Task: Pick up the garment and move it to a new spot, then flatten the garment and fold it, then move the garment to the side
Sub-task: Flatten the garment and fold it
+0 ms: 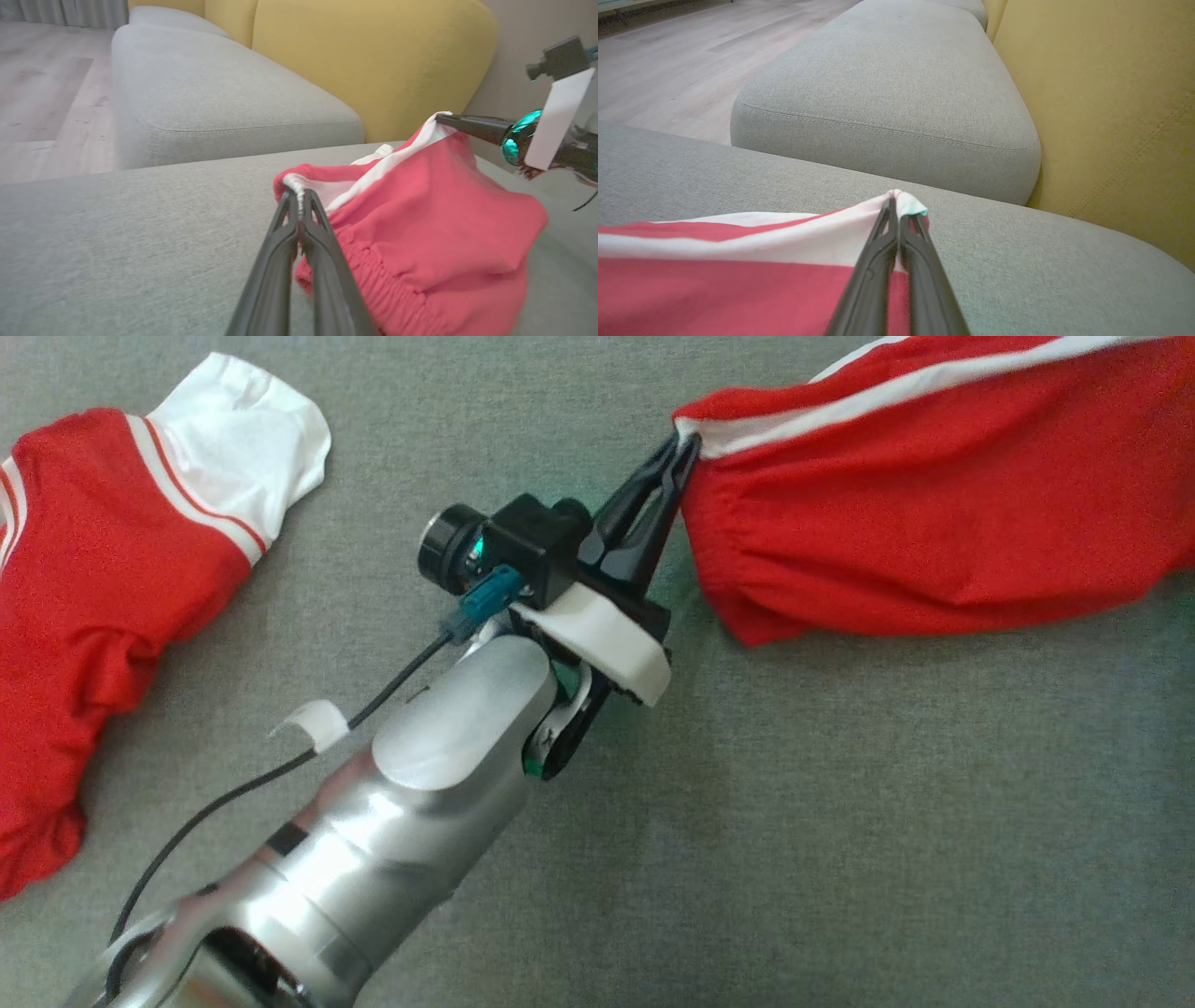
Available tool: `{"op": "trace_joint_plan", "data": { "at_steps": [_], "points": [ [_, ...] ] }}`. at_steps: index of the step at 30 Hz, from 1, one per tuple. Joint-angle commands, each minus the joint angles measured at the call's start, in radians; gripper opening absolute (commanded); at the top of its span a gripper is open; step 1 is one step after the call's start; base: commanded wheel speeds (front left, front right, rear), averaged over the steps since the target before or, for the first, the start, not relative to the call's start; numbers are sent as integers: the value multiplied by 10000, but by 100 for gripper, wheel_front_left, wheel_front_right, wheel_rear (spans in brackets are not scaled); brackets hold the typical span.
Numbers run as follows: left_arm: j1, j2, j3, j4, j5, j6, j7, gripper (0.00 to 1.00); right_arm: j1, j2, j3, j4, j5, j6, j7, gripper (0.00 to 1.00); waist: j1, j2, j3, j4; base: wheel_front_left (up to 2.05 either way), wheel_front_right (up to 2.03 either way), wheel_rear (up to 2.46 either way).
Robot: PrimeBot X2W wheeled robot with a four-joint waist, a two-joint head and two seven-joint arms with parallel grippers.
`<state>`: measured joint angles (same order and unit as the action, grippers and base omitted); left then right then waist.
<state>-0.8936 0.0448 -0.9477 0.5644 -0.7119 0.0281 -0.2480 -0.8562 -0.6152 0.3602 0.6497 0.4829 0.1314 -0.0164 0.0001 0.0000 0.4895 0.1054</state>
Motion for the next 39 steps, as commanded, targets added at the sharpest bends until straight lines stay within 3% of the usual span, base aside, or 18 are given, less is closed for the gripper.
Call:
{"op": "trace_joint_plan", "data": {
  "at_steps": [1,4,7,9,11,12,14,15,16,19,24,30,34,39],
  "points": [
    [-345,56,120,-183,-27,229,-93,0,-158,-285,133,-64,-7,-7,-218,0,-1,0,57,36,0,0,0],
    [-521,56,-152,-121,-88,982,-114,0,-661,-198,538,622,58,-7,-731,0,-1,0,126,78,0,0,0],
    [-526,56,-294,-244,-271,1298,-129,0,-1030,-102,849,1162,248,-7,-1212,0,-1,0,180,140,0,0,0],
    [-534,55,-241,-483,-218,1374,-132,0,-1234,-45,1077,1431,492,-7,-1505,11,-1,0,222,189,0,0,0],
    [-494,55,-139,-710,-92,1315,-134,0,-1406,8,1324,1700,724,-7,-1692,45,-1,0,253,216,0,0,0],
    [-443,55,-52,-831,-44,1276,-134,12,-1474,50,1445,1805,841,-7,-1784,100,-1,0,262,227,0,0,0],
    [-339,55,75,-1047,125,1203,-135,43,-1531,133,1653,1895,1152,-7,-2008,100,-1,0,254,273,0,0,0],
    [-224,55,167,-1120,170,1212,-135,75,-1504,148,1753,1934,1321,-7,-2084,100,-1,0,220,295,0,0,0],
    [-101,55,249,-1157,242,1239,-135,100,-1464,133,1877,1962,1439,-7,-2145,100,-1,0,179,303,0,0,0],
    [369,55,677,-1402,618,1392,-136,100,-1272,-10,2163,1959,1752,-7,-2301,100,-1,0,11,286,0,0,0],
    [1756,83,1681,-2118,2224,1879,-136,100,-575,-229,2640,1920,2301,-7,-2292,100,-1,0,-440,171,0,0,0],
    [4196,229,3563,-4324,4116,2490,-137,100,205,-530,2868,2211,3483,-7,-1566,100,-1,0,-814,363,0,0,0],
    [5665,250,4408,-5507,5001,2560,-137,100,523,-734,2819,2765,4021,-7,-1285,100,-1,0,-943,806,0,0,0],
    [6557,209,4864,-5999,5429,2464,-137,100,781,-774,2722,3588,4492,-7,-785,100,-1,0,-1046,1269,0,0,0]
  ]
}}
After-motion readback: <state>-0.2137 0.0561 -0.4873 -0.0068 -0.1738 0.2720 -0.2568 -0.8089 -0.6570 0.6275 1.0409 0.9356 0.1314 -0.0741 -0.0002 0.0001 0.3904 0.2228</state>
